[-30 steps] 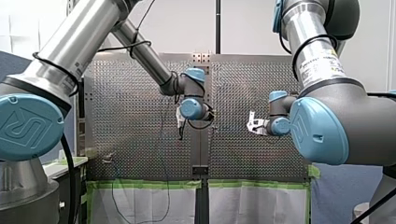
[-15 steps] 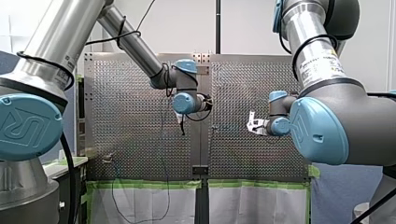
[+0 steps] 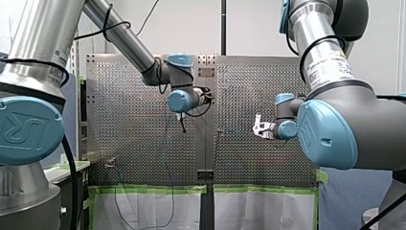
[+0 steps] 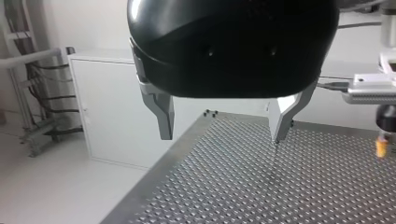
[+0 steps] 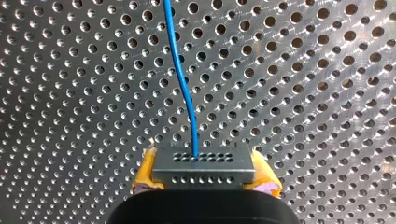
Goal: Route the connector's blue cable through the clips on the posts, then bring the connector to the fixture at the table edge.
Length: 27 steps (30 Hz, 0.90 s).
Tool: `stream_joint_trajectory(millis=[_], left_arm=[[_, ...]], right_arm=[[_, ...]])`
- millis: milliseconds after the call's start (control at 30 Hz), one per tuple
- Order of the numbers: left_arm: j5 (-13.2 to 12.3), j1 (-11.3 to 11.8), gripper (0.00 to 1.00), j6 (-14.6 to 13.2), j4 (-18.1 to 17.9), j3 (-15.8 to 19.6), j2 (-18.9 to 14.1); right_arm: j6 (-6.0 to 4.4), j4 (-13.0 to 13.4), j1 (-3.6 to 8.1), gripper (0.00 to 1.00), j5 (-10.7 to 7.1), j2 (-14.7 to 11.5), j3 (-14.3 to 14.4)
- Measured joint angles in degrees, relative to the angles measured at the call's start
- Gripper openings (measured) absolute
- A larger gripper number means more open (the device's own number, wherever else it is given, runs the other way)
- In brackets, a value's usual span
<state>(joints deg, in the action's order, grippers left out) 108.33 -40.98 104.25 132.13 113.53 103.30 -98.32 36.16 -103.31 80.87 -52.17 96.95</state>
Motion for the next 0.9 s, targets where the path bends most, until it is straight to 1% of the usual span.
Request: stream_joint_trajectory(millis=[233, 433, 500, 600, 733, 900], left_arm=[[0.03, 0.29, 1.0, 0.18, -2.12, 3.49, -3.49], [-0.61, 0.92, 1.0, 1.74, -4.84, 6.41, -5.95], [-0.46, 0.99, 1.0, 1.7, -5.6, 7.35, -5.81], [0.5, 1.05, 1.0, 1.47, -6.34, 8.92, -4.77], [1.85, 1.09, 1.0, 1.26, -6.38, 10.97, -3.65], [2.28, 1.12, 1.0, 1.23, -5.96, 13.28, -3.39]], right_arm=[[0.04, -0.11, -0.02, 0.0, 0.0, 0.0, 0.0], [0.04, -0.12, -0.03, 0.0, 0.0, 0.0, 0.01], [0.04, -0.12, -0.05, 0.0, 0.0, 0.0, 0.02], [0.04, -0.12, -0.05, 0.0, 0.0, 0.0, 0.0], [0.06, -0.12, 0.01, 0.0, 0.0, 0.0, -0.01], [0.17, -0.12, 0.22, 0.0, 0.03, -0.01, -0.05]])
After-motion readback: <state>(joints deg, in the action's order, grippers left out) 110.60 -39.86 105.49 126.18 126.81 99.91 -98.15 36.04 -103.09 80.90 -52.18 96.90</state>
